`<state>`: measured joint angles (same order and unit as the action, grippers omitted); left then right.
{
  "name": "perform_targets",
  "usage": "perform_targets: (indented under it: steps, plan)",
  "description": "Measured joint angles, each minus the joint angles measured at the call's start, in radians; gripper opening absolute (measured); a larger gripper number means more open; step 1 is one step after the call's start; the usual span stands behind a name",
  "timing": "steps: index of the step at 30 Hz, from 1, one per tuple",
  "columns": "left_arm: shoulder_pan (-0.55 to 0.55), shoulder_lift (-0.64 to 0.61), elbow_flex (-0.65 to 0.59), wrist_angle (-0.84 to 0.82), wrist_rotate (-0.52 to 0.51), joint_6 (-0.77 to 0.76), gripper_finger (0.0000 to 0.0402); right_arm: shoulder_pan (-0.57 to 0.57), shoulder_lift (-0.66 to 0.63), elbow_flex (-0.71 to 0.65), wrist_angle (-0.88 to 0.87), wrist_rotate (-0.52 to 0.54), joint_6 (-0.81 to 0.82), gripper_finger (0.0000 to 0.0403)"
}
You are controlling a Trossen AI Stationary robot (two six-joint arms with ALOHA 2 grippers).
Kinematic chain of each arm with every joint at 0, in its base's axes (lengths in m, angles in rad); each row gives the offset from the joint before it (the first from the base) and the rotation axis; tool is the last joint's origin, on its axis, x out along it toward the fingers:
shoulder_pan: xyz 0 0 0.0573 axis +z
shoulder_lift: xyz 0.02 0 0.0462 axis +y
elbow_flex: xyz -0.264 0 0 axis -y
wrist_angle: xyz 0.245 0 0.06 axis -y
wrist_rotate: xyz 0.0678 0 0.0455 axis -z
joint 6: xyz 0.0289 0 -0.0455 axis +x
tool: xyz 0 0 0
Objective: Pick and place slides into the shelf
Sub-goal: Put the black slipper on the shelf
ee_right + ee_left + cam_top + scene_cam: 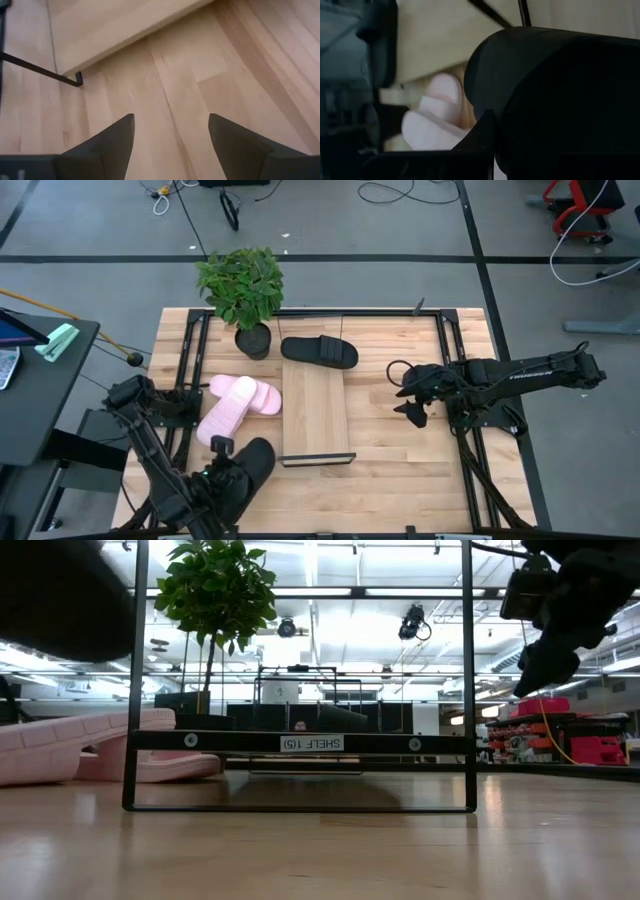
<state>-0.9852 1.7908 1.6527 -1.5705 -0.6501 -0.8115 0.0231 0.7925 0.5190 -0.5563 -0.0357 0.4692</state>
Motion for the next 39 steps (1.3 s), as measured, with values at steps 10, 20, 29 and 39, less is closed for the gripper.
perform_targets:
  steps: [10, 20, 29, 39]
  plan:
    - [-0.002, 0.0, 0.121, -0.001, -0.005, 0.064, 0.0013, 0.0, 0.0, 0.0, 0.012, -0.018, -0.009, 0.026]
    - [-0.029, 0.0, 0.239, 0.0, -0.017, 0.066, 0.0013, 0.0, 0.0, 0.0, 0.013, -0.018, -0.021, 0.026]
    - [-0.041, 0.0, 0.291, 0.002, -0.225, 0.252, 0.0013, 0.0, 0.0, 0.0, 0.194, -0.146, -0.142, 0.026]
    - [-0.039, 0.0, 0.291, 0.018, -0.479, 0.452, 0.0013, 0.0, 0.0, 0.0, 0.469, -0.264, -0.229, 0.026]
